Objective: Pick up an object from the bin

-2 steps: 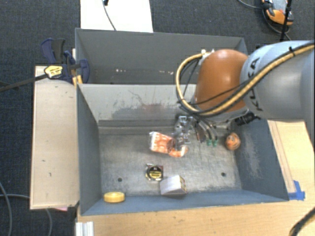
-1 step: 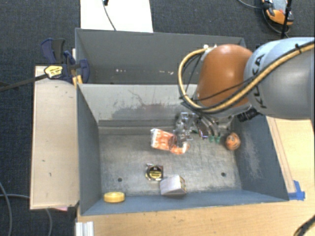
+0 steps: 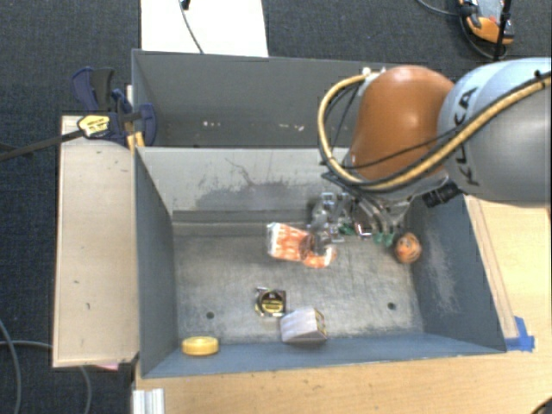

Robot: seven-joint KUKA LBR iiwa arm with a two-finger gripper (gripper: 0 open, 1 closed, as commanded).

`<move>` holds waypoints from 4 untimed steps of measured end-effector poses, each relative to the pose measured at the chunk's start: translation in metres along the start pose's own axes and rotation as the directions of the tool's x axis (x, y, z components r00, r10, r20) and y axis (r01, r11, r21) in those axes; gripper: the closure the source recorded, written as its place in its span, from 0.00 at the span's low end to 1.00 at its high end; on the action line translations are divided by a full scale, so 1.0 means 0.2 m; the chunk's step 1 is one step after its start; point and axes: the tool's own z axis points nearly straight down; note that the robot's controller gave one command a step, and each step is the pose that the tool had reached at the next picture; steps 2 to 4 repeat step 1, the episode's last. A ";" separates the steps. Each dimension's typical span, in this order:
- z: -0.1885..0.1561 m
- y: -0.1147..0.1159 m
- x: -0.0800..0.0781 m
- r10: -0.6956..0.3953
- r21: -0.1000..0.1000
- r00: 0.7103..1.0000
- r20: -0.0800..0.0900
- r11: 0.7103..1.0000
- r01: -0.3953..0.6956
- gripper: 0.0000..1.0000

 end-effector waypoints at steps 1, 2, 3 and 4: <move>-0.13 0.01 -0.04 0.005 -0.001 1.000 0.010 1.000 -0.005 1.00; -0.13 0.01 -0.04 0.005 -0.001 1.000 0.010 1.000 -0.005 1.00; -0.13 0.01 -0.04 0.005 -0.001 1.000 0.010 1.000 -0.005 1.00; -0.13 0.01 -0.04 0.005 -0.001 1.000 0.010 1.000 -0.005 1.00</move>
Offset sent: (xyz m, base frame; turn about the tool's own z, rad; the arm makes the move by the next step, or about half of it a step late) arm 0.0118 -0.0116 0.1072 -0.1415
